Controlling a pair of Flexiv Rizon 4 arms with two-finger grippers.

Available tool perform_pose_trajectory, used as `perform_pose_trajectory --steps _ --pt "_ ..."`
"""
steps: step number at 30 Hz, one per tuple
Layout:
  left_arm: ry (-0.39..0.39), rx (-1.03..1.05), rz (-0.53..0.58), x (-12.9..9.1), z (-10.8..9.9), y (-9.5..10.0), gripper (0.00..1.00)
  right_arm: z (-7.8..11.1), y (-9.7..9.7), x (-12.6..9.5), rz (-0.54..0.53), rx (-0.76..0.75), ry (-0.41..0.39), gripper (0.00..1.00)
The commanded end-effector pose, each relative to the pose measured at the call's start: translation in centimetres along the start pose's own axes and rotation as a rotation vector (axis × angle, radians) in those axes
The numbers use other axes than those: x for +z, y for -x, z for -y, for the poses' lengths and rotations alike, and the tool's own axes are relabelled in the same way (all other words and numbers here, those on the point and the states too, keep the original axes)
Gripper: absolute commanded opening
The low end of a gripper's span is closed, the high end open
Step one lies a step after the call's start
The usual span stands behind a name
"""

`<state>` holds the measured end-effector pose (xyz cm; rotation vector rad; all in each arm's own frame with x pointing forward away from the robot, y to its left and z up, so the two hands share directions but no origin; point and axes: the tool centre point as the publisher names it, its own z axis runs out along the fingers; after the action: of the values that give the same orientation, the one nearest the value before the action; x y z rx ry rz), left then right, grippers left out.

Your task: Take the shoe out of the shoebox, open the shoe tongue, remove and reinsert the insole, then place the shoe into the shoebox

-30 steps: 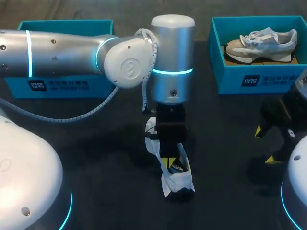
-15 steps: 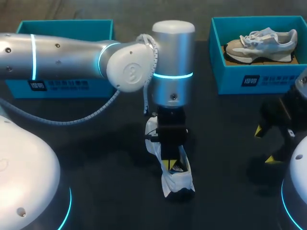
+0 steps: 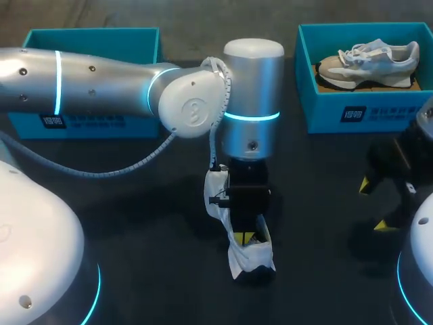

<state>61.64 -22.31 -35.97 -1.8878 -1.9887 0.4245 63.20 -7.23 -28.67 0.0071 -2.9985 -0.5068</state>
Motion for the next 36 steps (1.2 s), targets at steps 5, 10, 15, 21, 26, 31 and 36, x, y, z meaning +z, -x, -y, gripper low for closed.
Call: perform_pose_trajectory --steps 5,10,15,21,26,31,36 --pt "-0.010 0.030 0.066 -2.0 1.6 -0.4 0.00 0.0 -0.1 0.0 0.003 0.000 -0.002 1.00" --pt "-0.011 0.042 0.071 -1.9 2.1 0.1 0.00 0.0 -0.1 0.0 0.003 0.000 -0.002 1.00" --pt "-0.008 0.033 0.062 -1.3 2.2 0.4 0.00 0.0 -0.1 0.0 0.003 0.000 -0.002 1.00" --pt "-0.010 0.031 0.050 -0.7 2.3 0.7 0.00 0.0 -0.1 0.0 0.003 0.000 -0.002 1.00" --pt "-0.001 0.027 0.041 0.1 2.2 0.9 0.00 0.0 -0.1 0.0 0.003 0.000 -0.002 1.00" --pt "0.026 0.009 0.034 0.8 1.9 0.9 0.00 0.0 -0.1 0.0 0.003 0.000 -0.002 1.00" --pt "0.048 0.002 0.031 1.5 1.7 0.6 0.00 0.0 -0.1 0.0 0.003 0.000 -0.002 1.00"
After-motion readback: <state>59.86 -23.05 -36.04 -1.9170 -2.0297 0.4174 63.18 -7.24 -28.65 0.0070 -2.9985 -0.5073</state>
